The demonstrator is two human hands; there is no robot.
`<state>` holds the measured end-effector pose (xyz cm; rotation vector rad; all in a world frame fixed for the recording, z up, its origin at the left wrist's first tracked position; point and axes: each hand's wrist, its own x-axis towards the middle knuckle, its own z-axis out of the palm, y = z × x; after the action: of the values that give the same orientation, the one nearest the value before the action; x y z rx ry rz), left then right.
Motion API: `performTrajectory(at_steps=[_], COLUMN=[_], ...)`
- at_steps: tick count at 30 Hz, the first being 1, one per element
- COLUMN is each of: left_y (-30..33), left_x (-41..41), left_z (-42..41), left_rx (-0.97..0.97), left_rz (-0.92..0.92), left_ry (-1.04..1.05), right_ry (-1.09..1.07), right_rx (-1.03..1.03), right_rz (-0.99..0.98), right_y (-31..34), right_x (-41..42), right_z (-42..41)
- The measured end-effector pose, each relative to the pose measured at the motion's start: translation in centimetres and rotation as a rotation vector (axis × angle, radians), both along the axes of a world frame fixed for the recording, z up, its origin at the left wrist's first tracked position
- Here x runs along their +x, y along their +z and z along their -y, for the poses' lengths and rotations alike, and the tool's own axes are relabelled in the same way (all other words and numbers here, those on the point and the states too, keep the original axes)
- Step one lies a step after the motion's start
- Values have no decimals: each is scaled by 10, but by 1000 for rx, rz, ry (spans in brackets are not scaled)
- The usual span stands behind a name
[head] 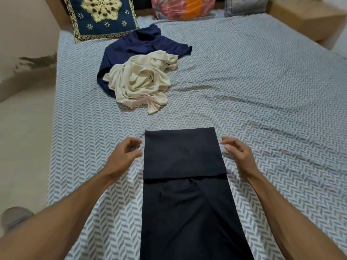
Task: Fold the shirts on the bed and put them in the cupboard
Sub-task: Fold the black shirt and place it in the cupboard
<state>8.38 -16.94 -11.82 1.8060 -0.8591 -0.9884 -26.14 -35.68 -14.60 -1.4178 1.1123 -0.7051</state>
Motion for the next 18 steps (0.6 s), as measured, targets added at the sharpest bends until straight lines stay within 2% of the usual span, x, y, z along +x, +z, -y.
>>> performTrajectory(at_steps=[6, 8, 11, 13, 16, 18], left_y=[-15, -13, -21, -28, -23, -14], left_x=[3, 1, 9, 19, 22, 22], left_z=[49, 64, 80, 85, 88, 85], left_rx=[138, 178, 230, 221, 142, 70], left_rz=[366, 423, 352, 312, 89, -32], left_ry=[34, 59, 111, 71, 71, 94], right_ry=[-22, -19, -17, 6, -9, -10], right_rx=[-203, -258, -311, -340, -273, -203], right_rz=[-314, -390, -503, -565, -504, -382], right_y=[-8, -6, -11, -12, -11, -4], right_x=[44, 54, 64, 68, 68, 68], right_z=[36, 48, 60, 63, 65, 69])
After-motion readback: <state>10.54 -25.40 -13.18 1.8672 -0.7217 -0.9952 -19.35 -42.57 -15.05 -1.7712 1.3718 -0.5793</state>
